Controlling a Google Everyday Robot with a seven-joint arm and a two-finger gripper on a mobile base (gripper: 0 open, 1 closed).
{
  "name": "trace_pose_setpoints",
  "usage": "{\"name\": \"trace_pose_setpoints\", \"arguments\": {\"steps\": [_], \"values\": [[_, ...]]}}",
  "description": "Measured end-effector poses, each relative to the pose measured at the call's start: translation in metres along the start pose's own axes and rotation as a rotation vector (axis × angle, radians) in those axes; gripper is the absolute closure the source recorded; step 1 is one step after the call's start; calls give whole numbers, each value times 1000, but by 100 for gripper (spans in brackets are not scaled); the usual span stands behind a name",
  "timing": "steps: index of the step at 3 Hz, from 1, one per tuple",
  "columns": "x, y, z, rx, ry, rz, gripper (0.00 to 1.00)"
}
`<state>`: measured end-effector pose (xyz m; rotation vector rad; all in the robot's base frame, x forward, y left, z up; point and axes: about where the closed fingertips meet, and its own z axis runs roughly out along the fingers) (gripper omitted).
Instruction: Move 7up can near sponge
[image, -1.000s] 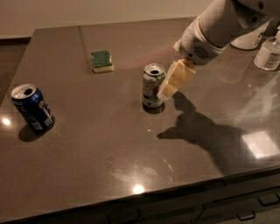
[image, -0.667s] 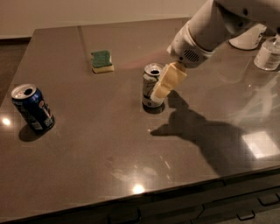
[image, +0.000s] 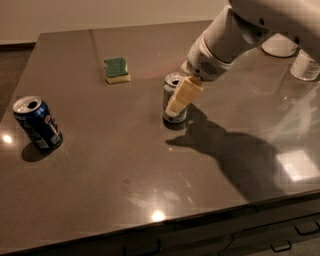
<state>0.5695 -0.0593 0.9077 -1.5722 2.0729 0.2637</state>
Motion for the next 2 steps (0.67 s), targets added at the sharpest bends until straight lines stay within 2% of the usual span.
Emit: {"name": "trace_pose_setpoints", "arguments": {"steps": [2], "values": [[-3, -7, -1, -2, -1, 11, 64]]}}
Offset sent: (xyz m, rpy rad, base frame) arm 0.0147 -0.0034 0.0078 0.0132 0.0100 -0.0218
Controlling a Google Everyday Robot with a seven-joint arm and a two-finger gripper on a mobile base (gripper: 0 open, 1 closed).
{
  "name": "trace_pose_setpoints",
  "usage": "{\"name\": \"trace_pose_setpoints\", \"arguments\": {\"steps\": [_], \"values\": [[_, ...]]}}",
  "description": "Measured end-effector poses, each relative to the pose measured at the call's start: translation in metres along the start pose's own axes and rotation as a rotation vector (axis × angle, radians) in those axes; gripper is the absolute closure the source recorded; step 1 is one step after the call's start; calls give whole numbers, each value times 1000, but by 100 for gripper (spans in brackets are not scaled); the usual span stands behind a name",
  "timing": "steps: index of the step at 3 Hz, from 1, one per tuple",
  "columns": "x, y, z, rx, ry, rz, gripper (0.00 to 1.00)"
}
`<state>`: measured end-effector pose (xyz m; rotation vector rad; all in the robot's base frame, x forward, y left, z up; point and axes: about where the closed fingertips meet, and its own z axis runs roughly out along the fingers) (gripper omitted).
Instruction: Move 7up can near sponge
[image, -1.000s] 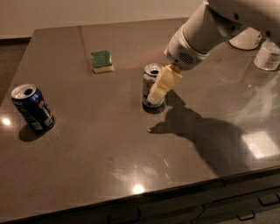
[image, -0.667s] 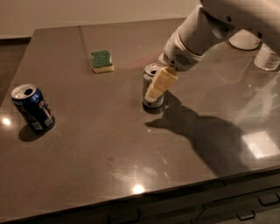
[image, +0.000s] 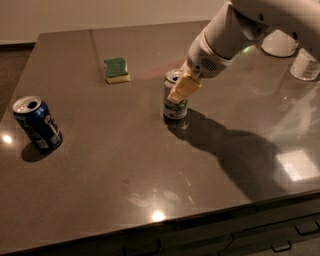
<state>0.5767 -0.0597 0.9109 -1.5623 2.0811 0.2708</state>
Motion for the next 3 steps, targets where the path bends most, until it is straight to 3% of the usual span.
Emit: {"name": "trace_pose_setpoints", "arguments": {"steps": [1, 2, 3], "values": [[-16, -8, -4, 1, -12, 6, 86], [-42, -23, -4, 10, -24, 30, 100], [-67, -38, 1, 34, -40, 59, 100]]}}
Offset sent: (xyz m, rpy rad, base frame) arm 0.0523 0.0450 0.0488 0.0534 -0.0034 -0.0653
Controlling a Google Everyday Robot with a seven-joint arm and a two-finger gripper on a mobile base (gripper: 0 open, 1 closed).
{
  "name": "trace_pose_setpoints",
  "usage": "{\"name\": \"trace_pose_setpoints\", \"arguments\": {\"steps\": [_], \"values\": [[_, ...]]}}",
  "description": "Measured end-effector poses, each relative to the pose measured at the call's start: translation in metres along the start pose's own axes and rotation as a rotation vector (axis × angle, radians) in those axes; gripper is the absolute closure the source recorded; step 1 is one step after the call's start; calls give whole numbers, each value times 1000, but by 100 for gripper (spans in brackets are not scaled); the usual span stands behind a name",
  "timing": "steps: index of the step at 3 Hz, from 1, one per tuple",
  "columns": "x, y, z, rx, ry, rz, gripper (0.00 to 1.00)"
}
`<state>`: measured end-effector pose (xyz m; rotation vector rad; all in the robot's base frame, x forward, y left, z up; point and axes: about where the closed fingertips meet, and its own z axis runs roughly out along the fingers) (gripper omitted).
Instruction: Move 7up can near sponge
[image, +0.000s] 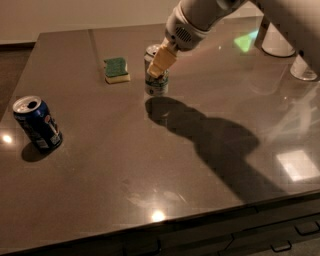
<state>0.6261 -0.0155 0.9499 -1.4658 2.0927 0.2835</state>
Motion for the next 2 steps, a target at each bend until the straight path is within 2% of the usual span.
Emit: {"name": "trace_pose_setpoints", "arguments": {"steps": [2], "values": [[-19, -29, 31, 51, -9, 33, 100]]}}
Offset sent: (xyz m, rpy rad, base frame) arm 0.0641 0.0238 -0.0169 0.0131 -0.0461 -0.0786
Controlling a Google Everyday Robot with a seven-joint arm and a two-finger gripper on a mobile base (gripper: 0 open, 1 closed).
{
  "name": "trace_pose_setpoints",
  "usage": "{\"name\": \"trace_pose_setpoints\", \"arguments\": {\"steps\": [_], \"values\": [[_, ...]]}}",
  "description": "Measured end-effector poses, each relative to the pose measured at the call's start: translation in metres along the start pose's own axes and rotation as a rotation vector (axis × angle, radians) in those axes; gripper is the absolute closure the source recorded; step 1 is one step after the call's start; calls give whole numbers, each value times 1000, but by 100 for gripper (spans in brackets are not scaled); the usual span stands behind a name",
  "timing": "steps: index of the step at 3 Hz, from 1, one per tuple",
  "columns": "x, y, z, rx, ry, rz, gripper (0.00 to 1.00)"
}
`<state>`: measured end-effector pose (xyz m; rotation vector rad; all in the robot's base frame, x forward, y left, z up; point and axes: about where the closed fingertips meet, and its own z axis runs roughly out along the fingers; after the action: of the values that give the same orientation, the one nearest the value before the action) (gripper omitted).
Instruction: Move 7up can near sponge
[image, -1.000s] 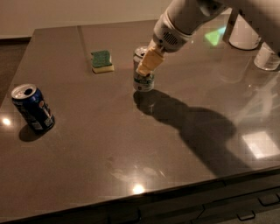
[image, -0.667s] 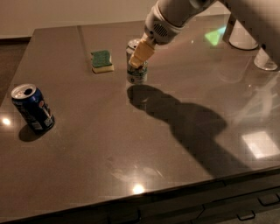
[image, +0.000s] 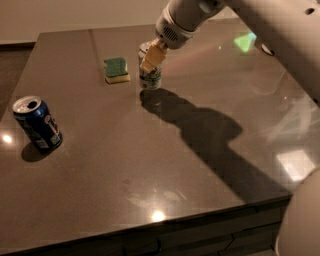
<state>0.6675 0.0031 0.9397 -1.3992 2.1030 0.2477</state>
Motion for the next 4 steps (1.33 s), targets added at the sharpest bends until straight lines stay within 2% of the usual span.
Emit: {"name": "trace_pose_setpoints", "arguments": {"steps": [1, 2, 4], "values": [[-8, -5, 12, -5, -1, -6, 100], [-17, -6, 24, -25, 1, -18, 82], [-20, -8, 42, -74, -1, -18, 36]]}}
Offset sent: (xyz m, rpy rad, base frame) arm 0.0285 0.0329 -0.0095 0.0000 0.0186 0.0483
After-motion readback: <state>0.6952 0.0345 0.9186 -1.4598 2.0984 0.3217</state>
